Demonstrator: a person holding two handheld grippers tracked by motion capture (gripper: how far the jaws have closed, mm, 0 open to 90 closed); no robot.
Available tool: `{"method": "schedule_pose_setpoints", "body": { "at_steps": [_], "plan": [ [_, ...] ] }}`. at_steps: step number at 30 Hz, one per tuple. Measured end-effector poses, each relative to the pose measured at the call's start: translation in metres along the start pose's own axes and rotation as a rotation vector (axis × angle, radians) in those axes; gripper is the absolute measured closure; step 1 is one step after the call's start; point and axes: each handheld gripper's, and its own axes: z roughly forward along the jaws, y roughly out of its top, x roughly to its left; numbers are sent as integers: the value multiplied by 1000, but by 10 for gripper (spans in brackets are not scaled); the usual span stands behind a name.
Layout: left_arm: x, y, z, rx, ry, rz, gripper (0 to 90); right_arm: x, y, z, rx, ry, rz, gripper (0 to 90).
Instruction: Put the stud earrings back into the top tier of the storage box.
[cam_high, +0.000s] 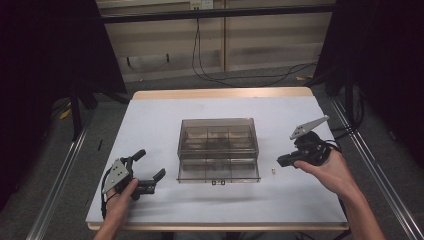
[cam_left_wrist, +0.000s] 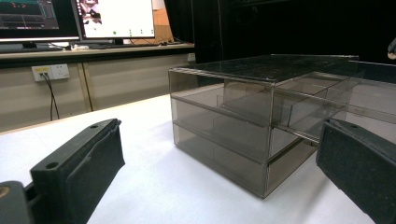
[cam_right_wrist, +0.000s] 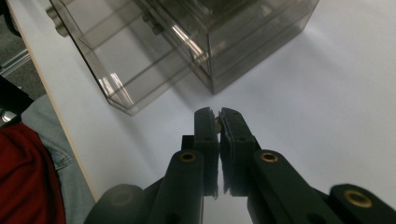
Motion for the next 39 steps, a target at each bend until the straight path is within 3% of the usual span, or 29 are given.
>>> {"method": "schedule_pose_setpoints", "body": {
  "at_steps": [6,11,18,31,39],
  "plan": [
    [0,0,0,1,-1,-1,7,6,19,-10,-52,2,-36,861],
    [0,0,0,1,-2,-3,7,13,38,-13,-48,11,-74,861],
    [0,0,0,-1,0,0,7,24,61,-1,-30,46,-134,860],
    [0,0,0,1,-3,-3,7,46,105,25,44,96,-233,860],
    [0,0,0,1,-3,-3,7,63,130,48,124,131,-277,861]
  ]
}}
